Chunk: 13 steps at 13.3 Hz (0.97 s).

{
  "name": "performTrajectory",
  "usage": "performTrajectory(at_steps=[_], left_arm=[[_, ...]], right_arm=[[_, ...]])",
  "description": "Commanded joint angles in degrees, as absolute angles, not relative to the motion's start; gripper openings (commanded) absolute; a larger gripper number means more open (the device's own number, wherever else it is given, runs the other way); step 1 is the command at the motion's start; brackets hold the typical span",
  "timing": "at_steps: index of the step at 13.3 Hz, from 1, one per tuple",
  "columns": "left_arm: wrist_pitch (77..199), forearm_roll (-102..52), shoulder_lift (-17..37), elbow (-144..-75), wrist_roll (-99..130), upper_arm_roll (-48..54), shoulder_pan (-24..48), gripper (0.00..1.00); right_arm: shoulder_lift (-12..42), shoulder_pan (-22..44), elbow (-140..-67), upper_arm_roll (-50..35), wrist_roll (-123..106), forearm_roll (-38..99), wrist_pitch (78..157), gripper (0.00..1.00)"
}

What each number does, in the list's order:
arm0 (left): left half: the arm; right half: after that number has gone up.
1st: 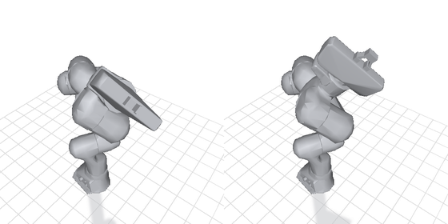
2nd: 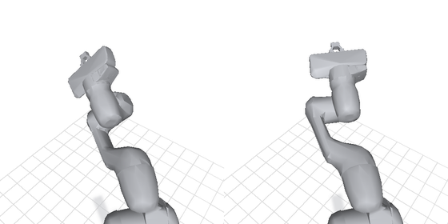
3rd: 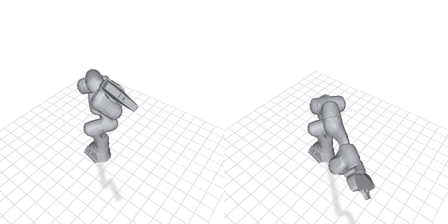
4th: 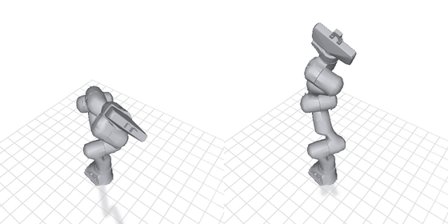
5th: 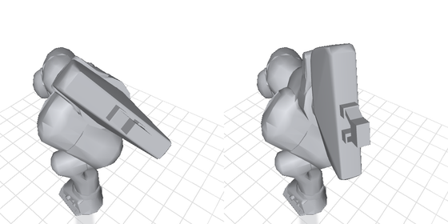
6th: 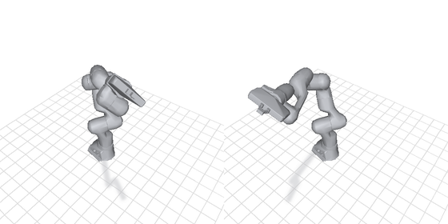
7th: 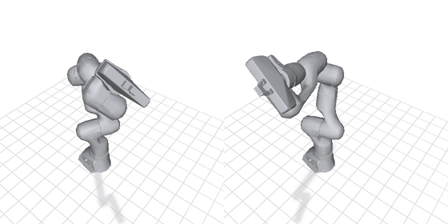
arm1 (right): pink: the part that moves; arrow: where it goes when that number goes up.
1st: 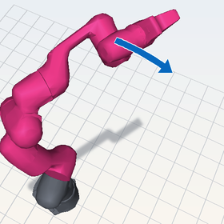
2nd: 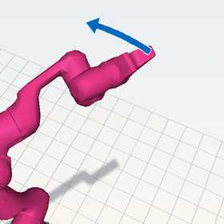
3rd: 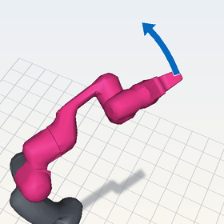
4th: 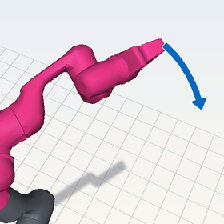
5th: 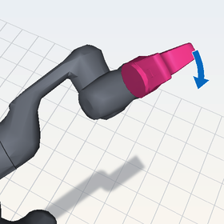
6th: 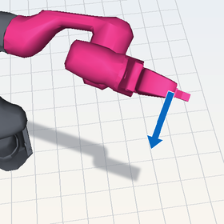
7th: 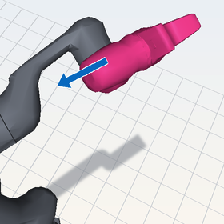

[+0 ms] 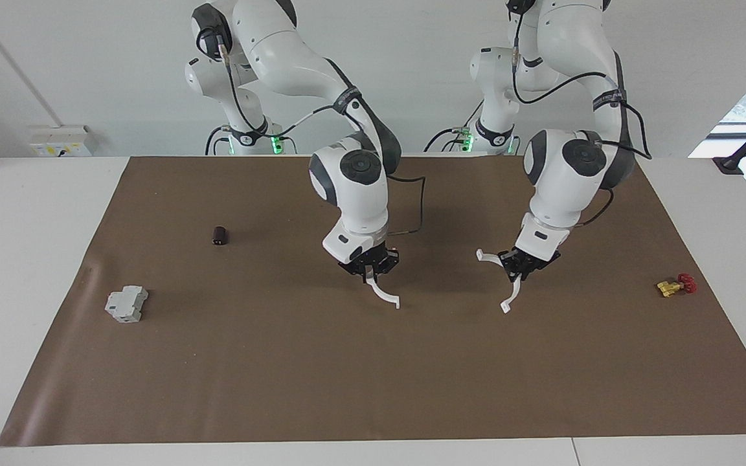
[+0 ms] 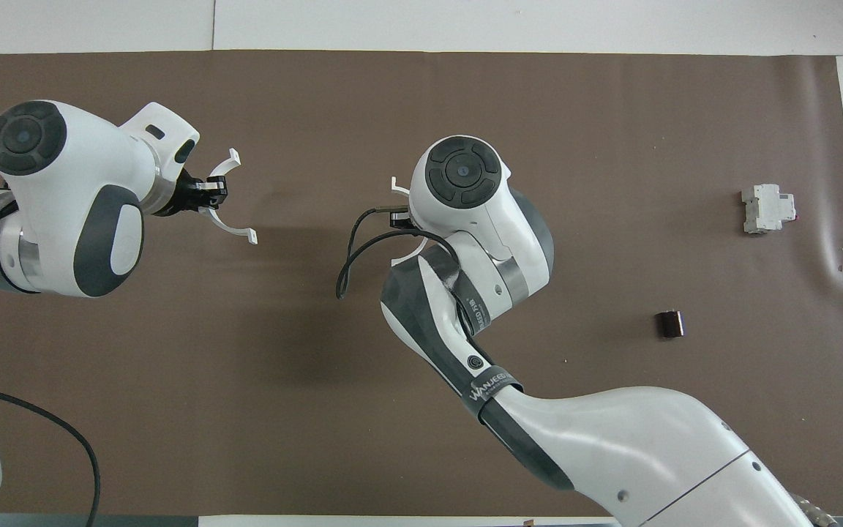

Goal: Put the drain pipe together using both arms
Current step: 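Lift both white half-rings and carry them toward each other, then press the two half-rings together into a closed ring with both grippers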

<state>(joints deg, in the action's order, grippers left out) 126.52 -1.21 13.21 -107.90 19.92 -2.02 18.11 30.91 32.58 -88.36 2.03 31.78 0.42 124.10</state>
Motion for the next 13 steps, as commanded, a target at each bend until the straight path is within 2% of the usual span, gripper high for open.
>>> performTrajectory(at_steps=[1,4,7,9,10,11,13], left_arm=[[128.6,-0.8,12.5,-109.2,24.0,-2.6,22.7,0.0],[133.6,-0.8,13.7,-109.5,26.9,-2.6,26.7,0.0],[140.7,-0.4,19.2,-109.1,27.5,-3.0,30.1,0.0],[141.2,0.0,20.5,-108.8,27.6,-3.0,30.5,0.0],[141.3,1.5,20.8,-108.8,27.6,-3.0,30.5,0.0],[141.3,2.5,20.9,-108.9,27.7,-3.0,31.0,0.0],[141.3,2.5,21.4,-108.8,27.9,-3.0,31.9,0.0]], right_arm=[[32.9,31.9,-88.3,1.7,30.3,-0.7,127.1,0.04],[33.5,32.3,-89.2,1.7,30.1,-0.6,127.2,0.05],[33.6,32.3,-90.5,1.4,28.4,-0.4,127.6,0.06],[33.5,32.5,-91.0,1.3,28.3,-0.4,127.7,0.12],[33.5,32.5,-91.0,1.3,28.4,-0.4,127.9,0.22],[33.5,32.5,-91.0,1.3,28.4,-0.4,127.9,0.44],[33.4,32.5,-90.6,1.3,28.4,0.0,127.5,0.75]])
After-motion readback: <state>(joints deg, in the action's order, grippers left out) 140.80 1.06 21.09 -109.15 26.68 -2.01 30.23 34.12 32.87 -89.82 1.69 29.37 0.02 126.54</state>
